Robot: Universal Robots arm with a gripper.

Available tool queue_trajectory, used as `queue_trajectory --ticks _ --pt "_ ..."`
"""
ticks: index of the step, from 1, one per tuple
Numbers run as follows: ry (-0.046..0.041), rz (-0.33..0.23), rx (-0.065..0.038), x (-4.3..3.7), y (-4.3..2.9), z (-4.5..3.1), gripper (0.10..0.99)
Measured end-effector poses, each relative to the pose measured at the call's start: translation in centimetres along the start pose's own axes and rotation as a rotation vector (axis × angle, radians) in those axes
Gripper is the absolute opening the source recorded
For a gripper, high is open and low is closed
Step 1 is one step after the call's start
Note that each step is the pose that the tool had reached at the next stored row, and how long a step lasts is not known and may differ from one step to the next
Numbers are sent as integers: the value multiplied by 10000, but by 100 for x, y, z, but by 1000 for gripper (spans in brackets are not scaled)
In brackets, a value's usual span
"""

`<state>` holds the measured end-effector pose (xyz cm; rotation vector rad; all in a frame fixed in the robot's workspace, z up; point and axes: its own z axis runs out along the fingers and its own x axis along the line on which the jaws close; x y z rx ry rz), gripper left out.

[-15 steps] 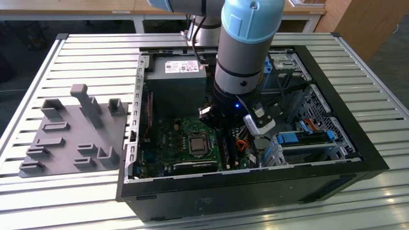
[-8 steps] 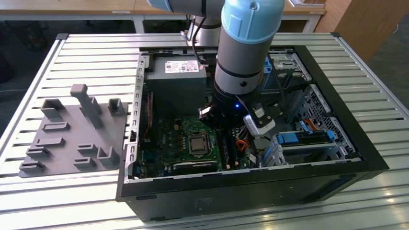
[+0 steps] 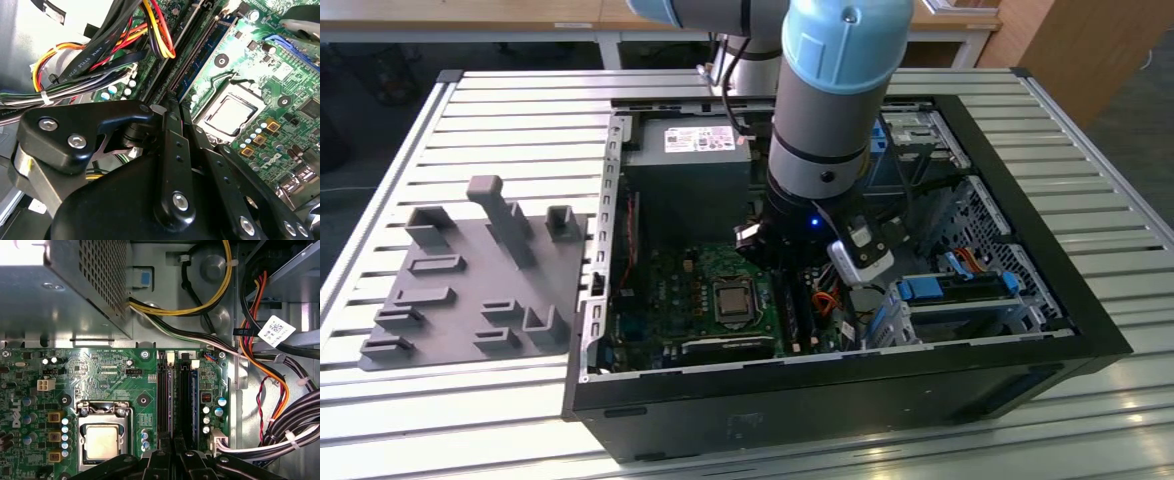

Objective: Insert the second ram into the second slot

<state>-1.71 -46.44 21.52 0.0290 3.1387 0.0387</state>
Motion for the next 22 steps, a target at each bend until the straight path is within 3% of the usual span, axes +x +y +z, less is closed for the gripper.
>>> queue_trajectory --ticks 11,12,15,22 --pt "0 13 2 0 -1 22 145" --pt "0 13 2 0 -1 22 208" --pt "-1 13 0 0 0 22 208" --pt "0 13 1 0 2 -72 208"
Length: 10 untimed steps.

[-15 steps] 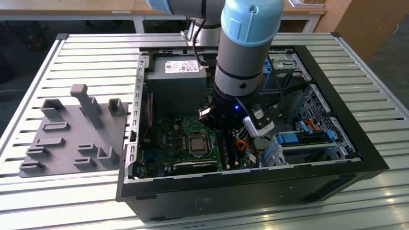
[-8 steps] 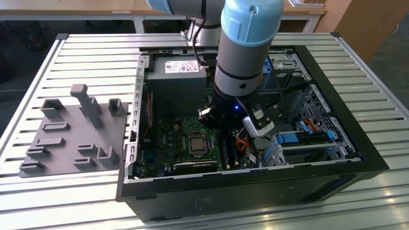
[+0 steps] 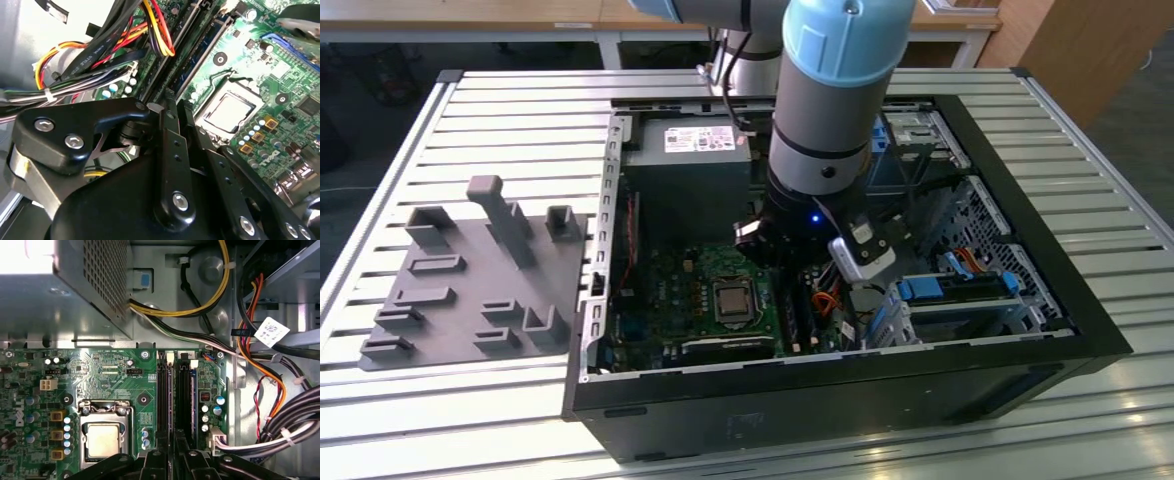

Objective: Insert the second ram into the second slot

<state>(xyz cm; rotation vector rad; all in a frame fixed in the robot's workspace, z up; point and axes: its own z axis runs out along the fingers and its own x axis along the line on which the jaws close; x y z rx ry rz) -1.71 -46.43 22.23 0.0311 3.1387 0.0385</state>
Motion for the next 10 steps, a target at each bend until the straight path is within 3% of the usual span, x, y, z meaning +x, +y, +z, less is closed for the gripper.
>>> queue_trajectory --ticks 4,5,6,10 --pt "0 0 1 0 1 -70 196" --pt "0 0 -1 0 2 -71 196" --pt "-1 0 -2 0 2 -71 129" --pt "-1 -1 -1 0 1 -39 106"
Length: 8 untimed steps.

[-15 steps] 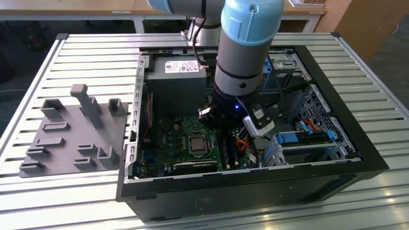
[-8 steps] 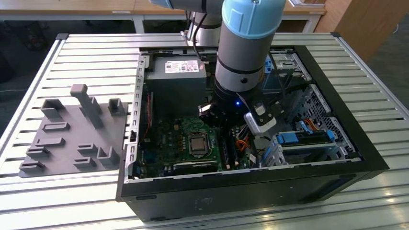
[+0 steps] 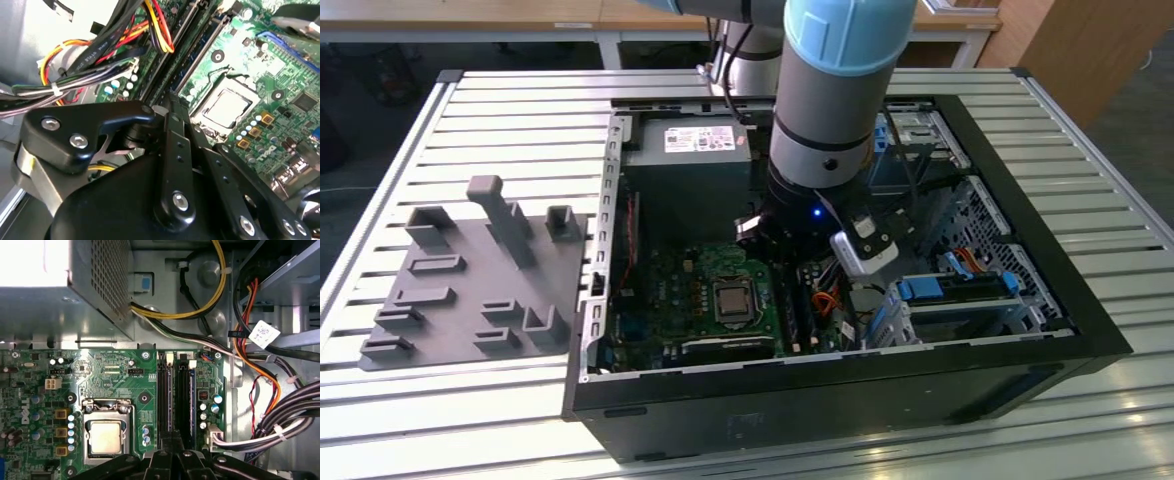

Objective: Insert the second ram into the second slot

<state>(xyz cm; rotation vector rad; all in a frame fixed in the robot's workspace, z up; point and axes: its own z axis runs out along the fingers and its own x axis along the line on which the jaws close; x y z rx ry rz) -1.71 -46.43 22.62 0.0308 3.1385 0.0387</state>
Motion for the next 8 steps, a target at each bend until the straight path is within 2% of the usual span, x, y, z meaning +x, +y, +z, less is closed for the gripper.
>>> queue_trajectory --ticks 8 --pt "4 1 13 1 -3 72 106"
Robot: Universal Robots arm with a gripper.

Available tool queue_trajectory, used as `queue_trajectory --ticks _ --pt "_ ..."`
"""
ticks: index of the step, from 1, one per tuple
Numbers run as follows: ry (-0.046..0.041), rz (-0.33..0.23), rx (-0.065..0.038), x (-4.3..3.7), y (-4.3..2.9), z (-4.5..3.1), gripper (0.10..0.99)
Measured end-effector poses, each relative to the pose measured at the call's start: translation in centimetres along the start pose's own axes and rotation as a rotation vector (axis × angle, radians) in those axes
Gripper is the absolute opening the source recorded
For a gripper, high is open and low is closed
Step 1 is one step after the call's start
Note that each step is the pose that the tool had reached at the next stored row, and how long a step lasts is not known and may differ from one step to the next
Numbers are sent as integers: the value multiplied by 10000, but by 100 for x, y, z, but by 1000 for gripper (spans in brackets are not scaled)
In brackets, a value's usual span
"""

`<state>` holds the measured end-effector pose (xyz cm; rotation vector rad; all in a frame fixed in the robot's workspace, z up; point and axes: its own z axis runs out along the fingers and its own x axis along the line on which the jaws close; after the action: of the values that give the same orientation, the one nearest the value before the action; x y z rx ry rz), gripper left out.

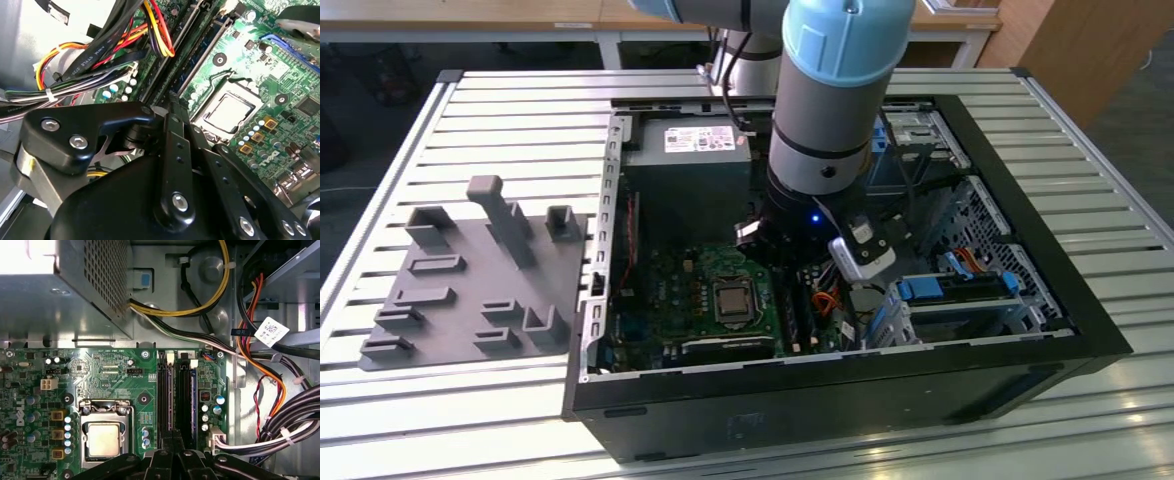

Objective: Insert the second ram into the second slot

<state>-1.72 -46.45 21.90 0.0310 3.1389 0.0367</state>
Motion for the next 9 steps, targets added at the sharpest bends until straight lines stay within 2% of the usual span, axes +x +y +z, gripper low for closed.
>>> queue_trajectory --ticks 5,9 --pt "-1 0 -4 0 0 27 106" --pt "-5 1 -24 0 2 19 106"
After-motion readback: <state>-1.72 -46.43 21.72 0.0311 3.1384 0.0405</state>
